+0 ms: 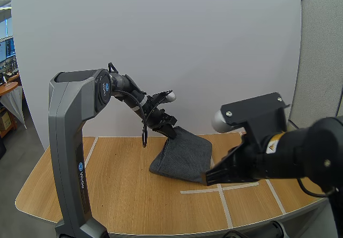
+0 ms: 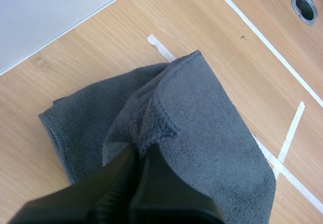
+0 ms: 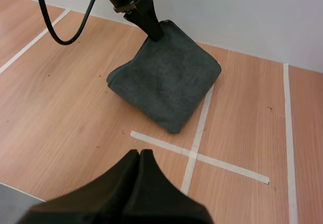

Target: Fold the towel

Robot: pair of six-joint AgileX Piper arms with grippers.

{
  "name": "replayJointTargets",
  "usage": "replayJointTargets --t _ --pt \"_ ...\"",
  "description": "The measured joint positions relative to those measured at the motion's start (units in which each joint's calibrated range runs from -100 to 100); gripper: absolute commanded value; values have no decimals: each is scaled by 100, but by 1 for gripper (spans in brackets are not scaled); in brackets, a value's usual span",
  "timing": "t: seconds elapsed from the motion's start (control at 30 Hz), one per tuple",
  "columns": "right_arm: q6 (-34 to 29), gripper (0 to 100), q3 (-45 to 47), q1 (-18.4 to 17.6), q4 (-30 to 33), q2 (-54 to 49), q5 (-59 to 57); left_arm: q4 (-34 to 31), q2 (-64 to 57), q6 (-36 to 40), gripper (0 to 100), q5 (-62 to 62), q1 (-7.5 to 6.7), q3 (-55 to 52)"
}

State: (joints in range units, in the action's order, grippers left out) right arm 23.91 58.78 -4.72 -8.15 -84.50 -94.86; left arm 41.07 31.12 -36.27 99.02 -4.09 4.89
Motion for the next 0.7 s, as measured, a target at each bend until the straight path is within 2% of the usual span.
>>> replayJointTargets --t 0.27,0.5,0.53,0.7 --pt "464 0 42 27 -21 1145 318 -4 0 23 0 -52 0 0" --pt "598 0 42 144 -77 1659 285 -4 0 63 0 -52 0 0" --pt "616 0 42 168 -230 2105 568 -4 0 100 0 -52 0 0" --pt "616 0 42 167 -459 2935 1401 -4 0 137 0 -1 0 29"
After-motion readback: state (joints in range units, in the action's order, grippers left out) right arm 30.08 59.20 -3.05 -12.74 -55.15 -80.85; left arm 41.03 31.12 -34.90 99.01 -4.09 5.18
